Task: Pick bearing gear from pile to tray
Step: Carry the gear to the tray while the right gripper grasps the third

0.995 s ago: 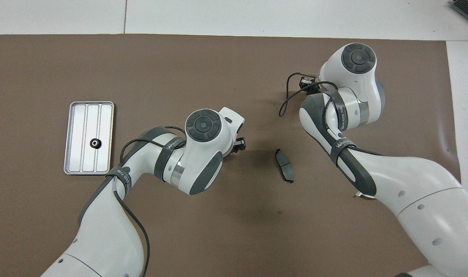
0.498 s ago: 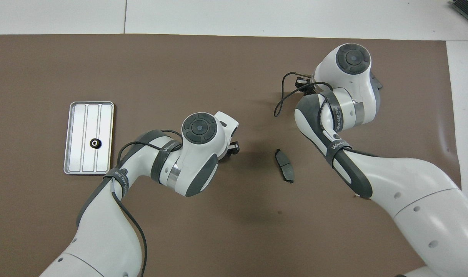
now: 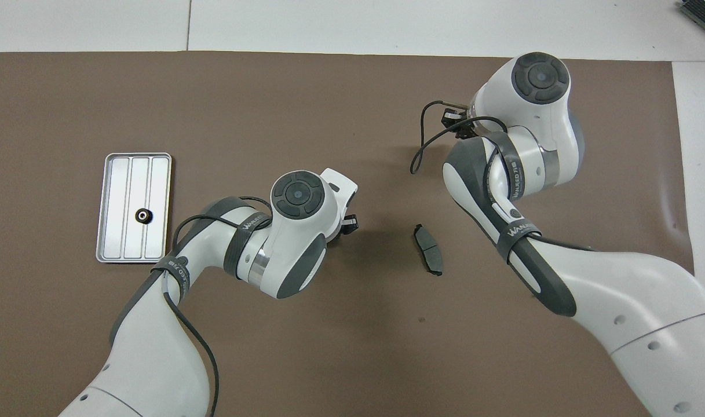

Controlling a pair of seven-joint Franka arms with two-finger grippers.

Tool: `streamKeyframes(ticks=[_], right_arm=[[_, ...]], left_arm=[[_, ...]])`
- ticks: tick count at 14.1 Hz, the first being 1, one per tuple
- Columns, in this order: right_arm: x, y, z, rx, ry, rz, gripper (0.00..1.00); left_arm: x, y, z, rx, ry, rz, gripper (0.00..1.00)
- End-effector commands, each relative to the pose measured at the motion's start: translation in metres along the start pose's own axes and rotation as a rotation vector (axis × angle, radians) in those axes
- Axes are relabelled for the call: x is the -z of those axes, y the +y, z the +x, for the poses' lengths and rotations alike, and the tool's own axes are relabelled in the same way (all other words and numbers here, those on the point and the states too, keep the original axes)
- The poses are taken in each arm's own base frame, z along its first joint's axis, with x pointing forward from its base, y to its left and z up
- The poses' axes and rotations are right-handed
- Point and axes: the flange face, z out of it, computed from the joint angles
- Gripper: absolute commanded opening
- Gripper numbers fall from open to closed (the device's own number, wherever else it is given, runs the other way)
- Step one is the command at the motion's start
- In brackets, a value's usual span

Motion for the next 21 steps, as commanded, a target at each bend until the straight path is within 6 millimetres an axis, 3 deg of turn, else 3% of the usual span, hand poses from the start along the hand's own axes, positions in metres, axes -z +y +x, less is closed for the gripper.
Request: streamKeyframes(ticks=[1, 3, 6, 9, 12, 14, 16, 18, 19, 20, 21], right_arm=[[0.032, -0.001, -0.019, 0.0, -0.017, 0.012, 0.0], [0.045, -0.019, -0.036, 0.03, -0.025, 0.029, 0.0], [0.052, -0.059, -0.069, 0.041, -0.036, 0.065, 0.0], [0.046, -0.1, -0.115, 0.081, -0.029, 0.089, 0.0], [0.029, -0.139, -0.164, 0.074, -0.056, 0.074, 0.0], [0.015, -0.146, -0.182, 0.052, -0.057, 0.084, 0.0], [-0.007, -0.166, -0.214, 0.071, -0.071, 0.081, 0.0], [-0.022, -0.173, -0.225, 0.065, -0.075, 0.073, 0.0], [-0.026, -0.173, -0.227, 0.067, -0.078, 0.07, 0.05], [-0.029, -0.171, -0.229, 0.069, -0.081, 0.065, 0.2], [-0.03, -0.17, -0.229, 0.068, -0.081, 0.065, 0.43]], left_arm=[[-0.001, -0.003, -0.002, 0.015, 0.012, 0.001, 0.17], [0.01, -0.011, 0.012, 0.031, 0.019, -0.006, 0.17], [0.043, -0.053, 0.046, 0.065, 0.032, -0.018, 0.13], [0.089, -0.123, 0.074, -0.02, -0.017, -0.001, 0.11], [0.154, -0.204, 0.073, -0.186, -0.099, 0.004, 0.09], [0.17, -0.243, 0.066, -0.281, -0.181, 0.004, 0.06], [0.184, -0.281, 0.068, -0.305, -0.199, -0.012, 0.06], [0.192, -0.303, 0.068, -0.327, -0.203, -0.024, 0.05], [0.191, -0.309, 0.07, -0.318, -0.199, -0.024, 0.05], [0.192, -0.314, 0.072, -0.309, -0.189, -0.022, 0.05], [0.192, -0.319, 0.075, -0.3, -0.18, -0.017, 0.05]])
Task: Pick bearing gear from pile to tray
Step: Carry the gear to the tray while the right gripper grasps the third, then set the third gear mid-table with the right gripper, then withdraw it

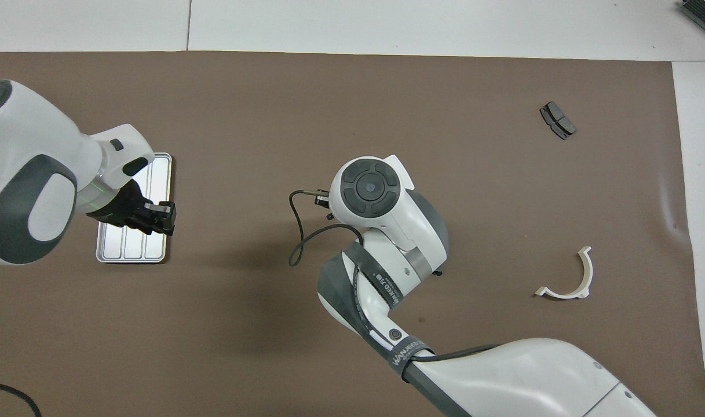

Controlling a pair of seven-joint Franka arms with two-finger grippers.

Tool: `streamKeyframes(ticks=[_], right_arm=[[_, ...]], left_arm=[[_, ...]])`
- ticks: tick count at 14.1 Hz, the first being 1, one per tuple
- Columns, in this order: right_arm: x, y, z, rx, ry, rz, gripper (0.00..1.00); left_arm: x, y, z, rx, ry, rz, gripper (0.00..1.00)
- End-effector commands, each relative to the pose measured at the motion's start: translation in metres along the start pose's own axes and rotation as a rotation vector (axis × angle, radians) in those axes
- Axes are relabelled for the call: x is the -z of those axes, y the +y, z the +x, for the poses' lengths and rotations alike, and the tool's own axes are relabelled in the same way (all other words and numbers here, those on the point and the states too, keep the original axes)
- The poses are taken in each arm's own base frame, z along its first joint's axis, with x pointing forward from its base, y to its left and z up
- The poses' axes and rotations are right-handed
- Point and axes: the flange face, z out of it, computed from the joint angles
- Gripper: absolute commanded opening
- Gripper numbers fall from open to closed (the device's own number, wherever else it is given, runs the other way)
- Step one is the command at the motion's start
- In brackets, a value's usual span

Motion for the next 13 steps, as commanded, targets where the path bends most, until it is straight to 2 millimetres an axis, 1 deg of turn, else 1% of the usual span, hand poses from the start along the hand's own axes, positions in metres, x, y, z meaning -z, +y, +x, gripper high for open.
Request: streamKeyframes(ticks=[1, 2, 3, 4, 5, 6, 7, 8, 9, 10, 12, 13], right_arm=[[-0.001, 0.007, 0.001, -0.018, 0.015, 0.005, 0.54], [-0.002, 0.008, 0.0, -0.018, 0.012, 0.001, 0.64], [-0.001, 0.007, 0.0, -0.018, 0.013, 0.001, 0.79], [0.001, 0.006, 0.001, -0.017, 0.016, 0.006, 0.86], [0.006, 0.007, 0.005, -0.009, 0.025, 0.014, 0.94], [0.014, 0.014, 0.016, -0.02, 0.04, 0.028, 1.0], [0.029, 0.028, 0.033, -0.034, 0.06, 0.04, 1.0], [0.041, 0.044, 0.047, -0.038, 0.074, 0.043, 1.0], [0.057, 0.057, 0.06, -0.035, 0.09, 0.048, 1.0], [0.07, 0.073, 0.074, -0.037, 0.107, 0.052, 1.0], [0.1, 0.11, 0.103, -0.041, 0.148, 0.062, 1.0], [0.116, 0.128, 0.113, -0.039, 0.16, 0.057, 1.0]], left_arm=[[0.001, -0.016, -0.005, 0.011, 0.021, 0.015, 0.05], [0.001, -0.026, -0.004, 0.025, 0.04, 0.022, 0.05], [0.0, -0.034, -0.003, 0.039, 0.065, 0.023, 0.05], [-0.003, -0.048, -0.004, 0.065, 0.098, 0.023, 0.05], [-0.007, -0.059, -0.005, 0.08, 0.145, 0.029, 0.05], [-0.014, -0.07, -0.009, 0.093, 0.182, 0.033, 0.05], [-0.023, -0.084, -0.009, 0.076, 0.206, 0.039, 0.05], [-0.033, -0.09, -0.006, 0.047, 0.215, 0.045, 0.05], [-0.042, -0.104, -0.005, 0.06, 0.23, 0.047, 0.05], [-0.05, -0.111, 0.0, 0.06, 0.247, 0.052, 0.05], [-0.075, -0.117, 0.012, 0.059, 0.257, 0.058, 0.07], [-0.087, -0.119, 0.015, 0.059, 0.264, 0.061, 0.08]])
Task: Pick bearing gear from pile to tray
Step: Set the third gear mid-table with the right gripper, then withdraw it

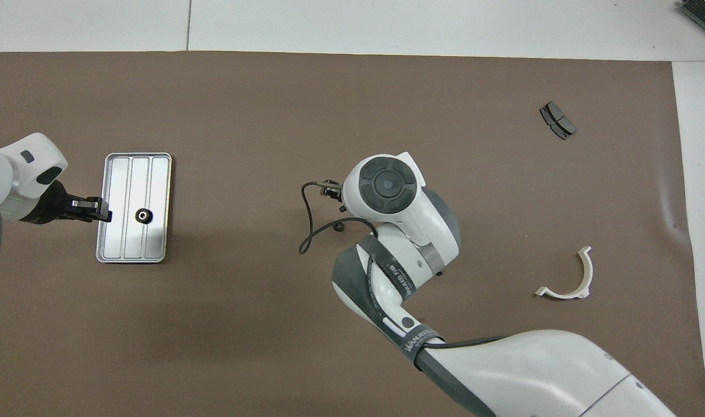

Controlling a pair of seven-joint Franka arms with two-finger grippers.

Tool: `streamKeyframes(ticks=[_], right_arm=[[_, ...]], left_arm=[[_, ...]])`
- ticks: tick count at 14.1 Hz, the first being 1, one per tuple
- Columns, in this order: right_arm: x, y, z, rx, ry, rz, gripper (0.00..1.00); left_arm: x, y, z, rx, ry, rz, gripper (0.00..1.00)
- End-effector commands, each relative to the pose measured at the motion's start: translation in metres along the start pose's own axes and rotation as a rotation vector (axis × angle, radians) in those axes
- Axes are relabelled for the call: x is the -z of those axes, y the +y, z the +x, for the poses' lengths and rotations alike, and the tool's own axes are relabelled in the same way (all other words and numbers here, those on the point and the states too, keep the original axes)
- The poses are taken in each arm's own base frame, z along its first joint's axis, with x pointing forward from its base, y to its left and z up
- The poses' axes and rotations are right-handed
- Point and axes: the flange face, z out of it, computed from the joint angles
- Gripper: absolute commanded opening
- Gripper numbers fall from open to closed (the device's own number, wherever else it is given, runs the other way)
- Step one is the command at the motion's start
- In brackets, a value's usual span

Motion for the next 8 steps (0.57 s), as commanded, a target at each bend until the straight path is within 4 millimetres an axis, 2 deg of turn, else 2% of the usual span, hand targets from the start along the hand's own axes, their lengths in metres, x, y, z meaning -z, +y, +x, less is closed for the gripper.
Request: streamKeyframes(ticks=[1, 4, 5, 6, 7, 8], right_arm=[[0.042, 0.044, 0.025, 0.015, 0.023, -0.022, 1.0], [0.097, 0.086, 0.047, 0.039, 0.052, -0.047, 1.0], [0.118, 0.1, 0.052, 0.056, 0.056, -0.05, 1.0], [0.136, 0.112, 0.056, 0.081, 0.058, -0.058, 1.0], [0.152, 0.12, 0.057, 0.102, 0.063, -0.063, 1.0], [0.163, 0.128, 0.06, 0.109, 0.067, -0.069, 1.0]], left_arm=[[-0.032, -0.003, 0.0, -0.028, 0.028, 0.02, 0.09], [-0.052, -0.003, -0.011, -0.035, 0.008, 0.018, 0.26], [-0.054, -0.003, -0.013, -0.049, 0.002, 0.017, 0.5], [-0.058, -0.002, -0.017, -0.053, -0.008, 0.015, 0.6], [-0.059, -0.002, -0.019, -0.054, -0.013, 0.014, 0.75], [-0.059, 0.0, -0.019, -0.059, -0.016, 0.013, 0.84]])
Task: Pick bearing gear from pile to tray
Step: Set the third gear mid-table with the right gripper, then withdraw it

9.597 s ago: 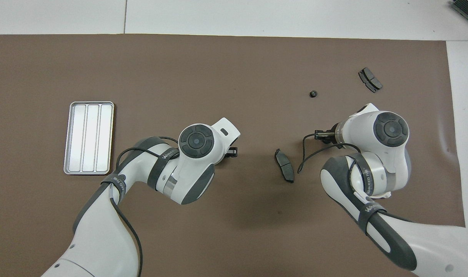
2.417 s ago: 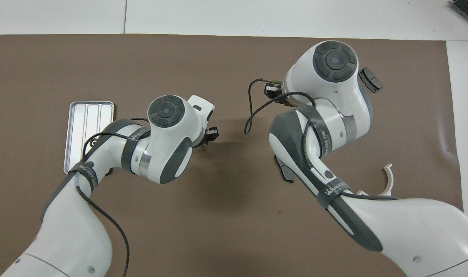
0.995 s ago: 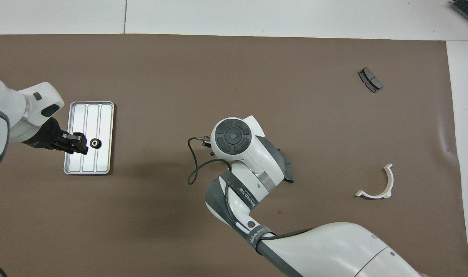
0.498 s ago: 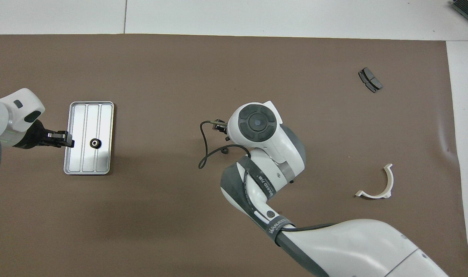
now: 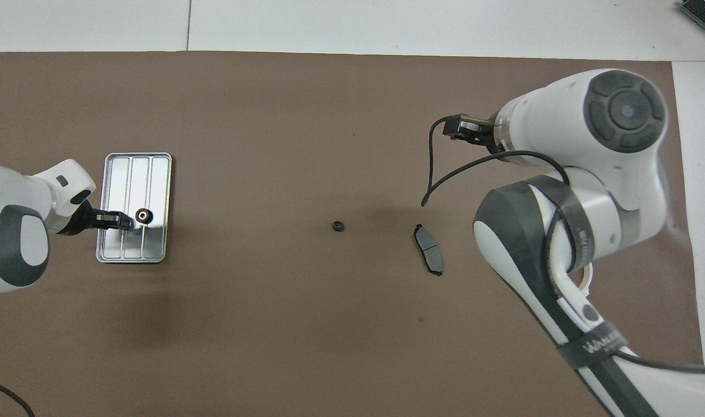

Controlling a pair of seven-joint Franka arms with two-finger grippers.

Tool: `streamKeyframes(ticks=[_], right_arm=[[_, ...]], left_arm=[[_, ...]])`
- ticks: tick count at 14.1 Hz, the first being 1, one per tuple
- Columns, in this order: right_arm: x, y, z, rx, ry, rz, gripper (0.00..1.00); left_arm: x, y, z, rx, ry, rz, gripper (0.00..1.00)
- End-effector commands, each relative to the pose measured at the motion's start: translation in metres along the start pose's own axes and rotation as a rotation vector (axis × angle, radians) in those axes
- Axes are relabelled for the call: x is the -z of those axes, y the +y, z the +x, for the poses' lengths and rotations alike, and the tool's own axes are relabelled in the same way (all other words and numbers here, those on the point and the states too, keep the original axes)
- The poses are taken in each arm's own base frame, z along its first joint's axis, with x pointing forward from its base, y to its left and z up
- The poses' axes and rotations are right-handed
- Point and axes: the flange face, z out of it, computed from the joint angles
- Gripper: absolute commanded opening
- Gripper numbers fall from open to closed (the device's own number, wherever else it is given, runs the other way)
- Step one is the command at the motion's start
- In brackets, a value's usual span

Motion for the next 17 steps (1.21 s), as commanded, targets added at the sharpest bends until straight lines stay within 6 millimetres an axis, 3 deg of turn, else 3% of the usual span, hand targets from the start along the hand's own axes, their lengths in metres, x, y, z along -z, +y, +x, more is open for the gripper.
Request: streamKeyframes(ticks=[1, 3, 7, 11, 13, 15, 17], right_arm=[[0.03, 0.02, -0.002, 0.043, -0.006, -0.012, 1.0], [0.052, 0.035, 0.002, 0.062, -0.012, -0.027, 1.0], [0.083, 0.053, -0.005, 0.088, -0.045, -0.047, 1.0], [0.117, 0.099, -0.013, 0.11, -0.106, -0.039, 1.0], [0.117, 0.123, -0.013, 0.137, -0.155, -0.034, 1.0], [0.115, 0.141, -0.013, 0.119, -0.191, -0.043, 1.0], [0.119, 0.143, -0.011, 0.116, -0.205, -0.045, 1.0]], left_arm=[[0.005, 0.006, -0.007, -0.029, 0.014, 0.013, 0.92], [0.02, 0.022, 0.004, -0.03, 0.039, 0.018, 0.91], [0.029, 0.1, 0.022, 0.074, 0.035, 0.013, 0.87], [0.032, 0.203, 0.025, 0.204, 0.051, 0.003, 0.78], [0.036, 0.26, 0.02, 0.233, 0.062, -0.006, 0.76], [0.025, 0.31, 0.023, 0.247, 0.056, -0.01, 0.75], [0.021, 0.345, 0.03, 0.267, 0.063, -0.019, 0.74]])
